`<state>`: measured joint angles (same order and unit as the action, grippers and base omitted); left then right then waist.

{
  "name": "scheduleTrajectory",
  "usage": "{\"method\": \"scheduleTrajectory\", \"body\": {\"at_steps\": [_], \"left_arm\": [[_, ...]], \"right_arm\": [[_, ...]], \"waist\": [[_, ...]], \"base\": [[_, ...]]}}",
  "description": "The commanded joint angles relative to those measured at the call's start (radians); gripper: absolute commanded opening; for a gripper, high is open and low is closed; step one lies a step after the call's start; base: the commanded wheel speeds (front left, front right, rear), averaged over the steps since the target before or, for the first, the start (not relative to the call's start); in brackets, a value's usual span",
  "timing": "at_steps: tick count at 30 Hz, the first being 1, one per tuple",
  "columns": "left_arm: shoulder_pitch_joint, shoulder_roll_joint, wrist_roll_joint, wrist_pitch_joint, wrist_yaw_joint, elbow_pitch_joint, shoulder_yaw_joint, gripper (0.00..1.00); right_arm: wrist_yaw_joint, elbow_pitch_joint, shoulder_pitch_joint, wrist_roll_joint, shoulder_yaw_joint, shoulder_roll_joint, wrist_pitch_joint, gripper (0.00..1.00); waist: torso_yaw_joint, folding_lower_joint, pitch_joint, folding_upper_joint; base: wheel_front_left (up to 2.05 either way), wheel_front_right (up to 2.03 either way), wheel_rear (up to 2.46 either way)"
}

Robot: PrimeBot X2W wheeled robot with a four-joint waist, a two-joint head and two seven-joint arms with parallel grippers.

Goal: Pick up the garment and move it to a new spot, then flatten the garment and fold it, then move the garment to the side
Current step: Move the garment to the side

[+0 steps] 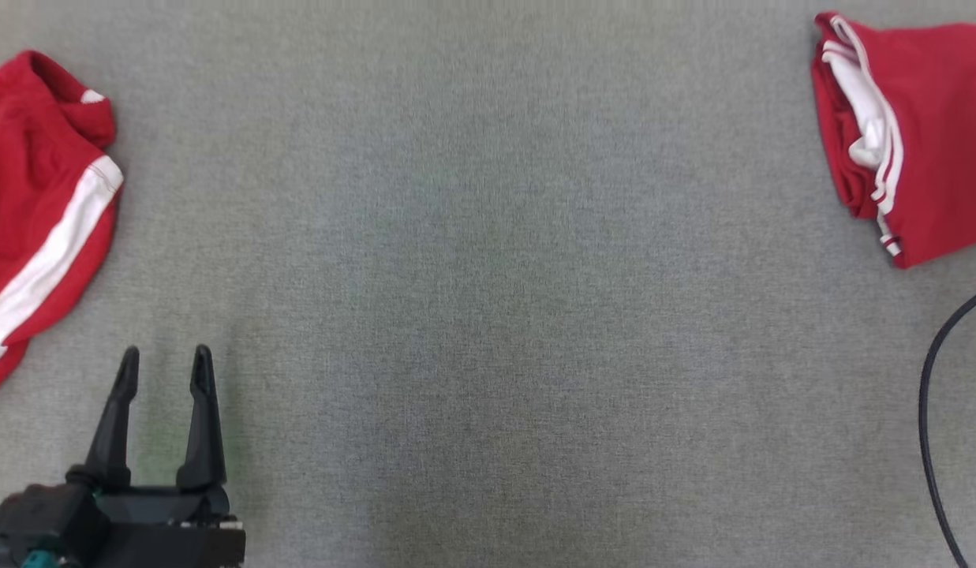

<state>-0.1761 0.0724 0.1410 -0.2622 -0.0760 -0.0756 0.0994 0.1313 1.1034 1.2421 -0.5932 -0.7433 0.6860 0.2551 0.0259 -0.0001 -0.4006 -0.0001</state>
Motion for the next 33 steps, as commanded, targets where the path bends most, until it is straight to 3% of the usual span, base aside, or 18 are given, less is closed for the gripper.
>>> {"method": "scheduleTrajectory", "body": {"at_steps": [1,7,18,25,33], "left_arm": [[0.020,-0.001,0.005,-0.004,0.005,0.009,0.002,1.00],[0.056,-0.011,0.022,-0.004,0.015,0.019,0.006,1.00],[0.115,-0.018,0.030,-0.004,0.025,0.037,0.014,1.00],[0.144,-0.019,0.031,-0.004,0.031,0.038,0.012,1.00],[0.180,-0.020,0.032,-0.004,0.038,0.035,0.010,1.00]], "right_arm": [[-0.001,-0.015,-0.023,-0.009,0.006,-0.010,0.006,1.00],[-0.001,-0.173,-0.129,-0.026,0.127,-0.052,0.010,1.00],[-0.001,-0.466,-0.470,0.096,0.401,-0.185,0.011,1.00],[-0.001,-0.608,-0.649,0.171,0.492,-0.271,0.011,1.00],[-0.001,-0.756,-0.849,0.256,0.506,-0.360,0.011,1.00]], "waist": [[-0.003,0.0001,0.042,0.0001],[-0.018,0.0001,0.116,0.0001],[-0.017,0.0001,0.251,0.0001],[-0.008,0.0001,0.302,0.0001],[-0.001,0.0001,0.334,0.0001]], "base": [[0.00,0.00,0.00],[0.00,0.00,0.00],[0.00,0.00,0.00],[0.00,0.00,0.00],[0.00,0.00,0.00]]}}
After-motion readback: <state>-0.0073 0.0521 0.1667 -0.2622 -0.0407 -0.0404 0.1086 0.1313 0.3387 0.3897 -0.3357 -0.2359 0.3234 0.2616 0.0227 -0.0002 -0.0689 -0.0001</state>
